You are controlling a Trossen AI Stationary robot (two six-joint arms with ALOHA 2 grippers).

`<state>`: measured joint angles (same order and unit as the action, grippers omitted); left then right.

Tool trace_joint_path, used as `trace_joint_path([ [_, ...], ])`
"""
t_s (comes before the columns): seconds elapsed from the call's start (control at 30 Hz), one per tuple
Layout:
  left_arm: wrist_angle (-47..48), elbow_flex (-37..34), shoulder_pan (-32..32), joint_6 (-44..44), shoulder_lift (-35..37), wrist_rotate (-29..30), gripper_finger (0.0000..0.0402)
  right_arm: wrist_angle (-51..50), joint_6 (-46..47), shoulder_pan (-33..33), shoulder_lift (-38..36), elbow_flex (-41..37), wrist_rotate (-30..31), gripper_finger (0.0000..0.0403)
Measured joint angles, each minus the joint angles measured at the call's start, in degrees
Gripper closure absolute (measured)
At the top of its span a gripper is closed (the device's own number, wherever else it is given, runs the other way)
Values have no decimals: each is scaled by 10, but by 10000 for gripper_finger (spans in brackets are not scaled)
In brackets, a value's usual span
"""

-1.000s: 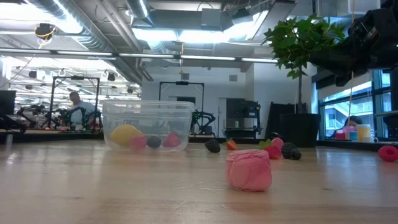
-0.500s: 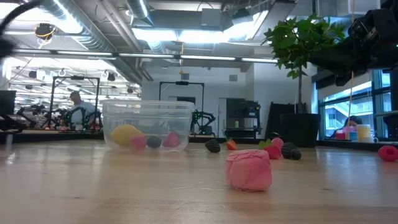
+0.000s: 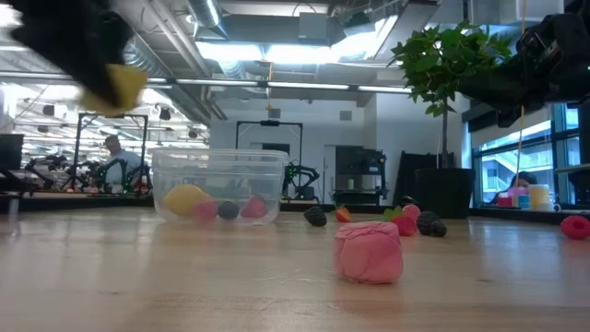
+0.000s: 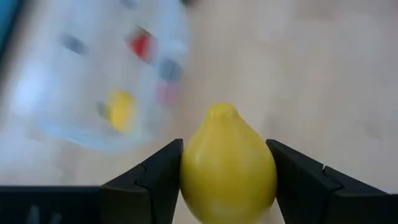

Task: Pick and placing Produce into tupperware
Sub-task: Put the lemon into the transparent bin

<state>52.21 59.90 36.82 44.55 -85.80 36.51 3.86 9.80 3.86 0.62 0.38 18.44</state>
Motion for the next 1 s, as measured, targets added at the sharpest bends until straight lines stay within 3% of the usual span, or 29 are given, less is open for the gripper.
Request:
trace_joint_path([
  [0.17,-1,0,-76,-45,16,46,194,0,0,0,0,0,0,352],
  [0.37,-13,0,-172,-91,23,39,194,0,1,0,0,0,0,352],
  [0.6,-114,0,-269,-192,24,-78,193,0,2,0,0,0,0,352],
  [0.77,-158,1,-324,-211,23,-148,193,0,2,0,0,0,0,352],
  [1.0,-165,1,-368,-212,-2,-188,193,0,2,0,0,0,0,352],
])
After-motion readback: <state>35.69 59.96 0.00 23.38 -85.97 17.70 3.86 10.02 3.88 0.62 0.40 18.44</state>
